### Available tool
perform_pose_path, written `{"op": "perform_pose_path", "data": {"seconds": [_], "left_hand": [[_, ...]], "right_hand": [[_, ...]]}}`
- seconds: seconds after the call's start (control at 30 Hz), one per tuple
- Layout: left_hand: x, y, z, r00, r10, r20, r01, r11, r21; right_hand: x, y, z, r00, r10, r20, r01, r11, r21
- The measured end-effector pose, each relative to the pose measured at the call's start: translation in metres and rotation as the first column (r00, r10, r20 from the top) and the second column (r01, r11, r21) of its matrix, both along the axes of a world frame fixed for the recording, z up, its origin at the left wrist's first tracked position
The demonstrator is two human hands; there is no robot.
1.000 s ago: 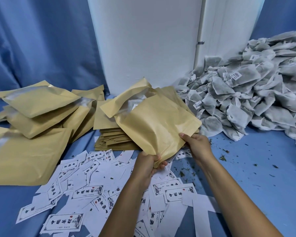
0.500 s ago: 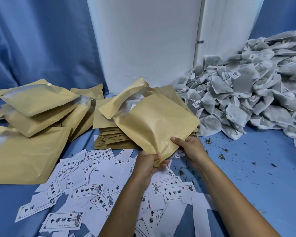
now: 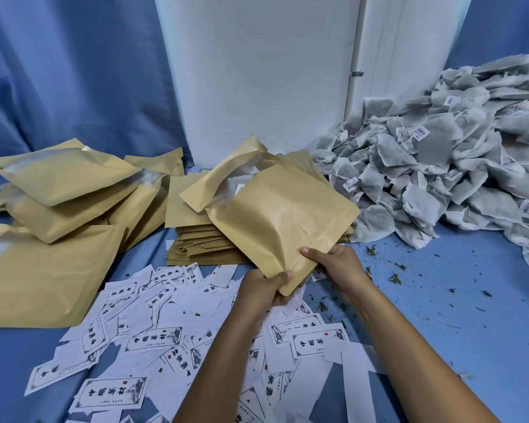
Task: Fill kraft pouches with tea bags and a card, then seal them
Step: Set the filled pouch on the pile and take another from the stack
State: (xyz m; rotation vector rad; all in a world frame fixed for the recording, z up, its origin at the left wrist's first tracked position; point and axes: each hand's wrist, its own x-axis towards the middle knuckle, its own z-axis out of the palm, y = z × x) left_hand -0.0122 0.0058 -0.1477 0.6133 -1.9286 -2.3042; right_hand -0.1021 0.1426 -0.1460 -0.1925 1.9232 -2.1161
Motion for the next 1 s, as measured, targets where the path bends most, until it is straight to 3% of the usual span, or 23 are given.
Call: {"op": "perform_pose_path", "data": {"seconds": [0.13,0.27,0.47,0.57,0.67,0.87,1.0], "left_hand": [[0.002,0.003,0.004,0.998,0.049,-0.031,-0.052,0.991,-0.126],[0.001,0.004,0.004,0.997,0.075,-0.023,-0.079,0.952,-0.295],[0.003,0.004,0.009,0.999,0.043,0.001,-0.042,0.978,-0.203],[0.001,0.000,0.012,0.999,-0.018,0.051,0.026,0.984,-0.177],[0.003,-0.002,0.009,0.995,-0.067,0.068,0.088,0.927,-0.365],[0.001,-0.004,0.003,0.998,0.013,0.060,0.020,0.851,-0.525],[0.001,-0.005,0.003,0.996,0.049,0.071,-0.002,0.839,-0.544]], "right_hand": [[0.001,0.000,0.000,0.993,0.115,0.032,-0.116,0.992,0.055],[0.003,-0.001,0.000,0.992,0.126,-0.011,-0.125,0.991,0.037],[0.006,-0.006,-0.003,0.967,0.246,0.068,-0.243,0.969,-0.052],[0.004,-0.005,-0.002,0.986,0.169,0.014,-0.169,0.986,0.003],[0.003,-0.003,-0.003,0.992,0.127,0.010,-0.127,0.991,0.038],[0.006,-0.010,-0.006,0.972,0.189,0.138,-0.171,0.976,-0.134],[0.009,-0.010,-0.002,0.994,0.064,0.091,-0.050,0.988,-0.149]]}}
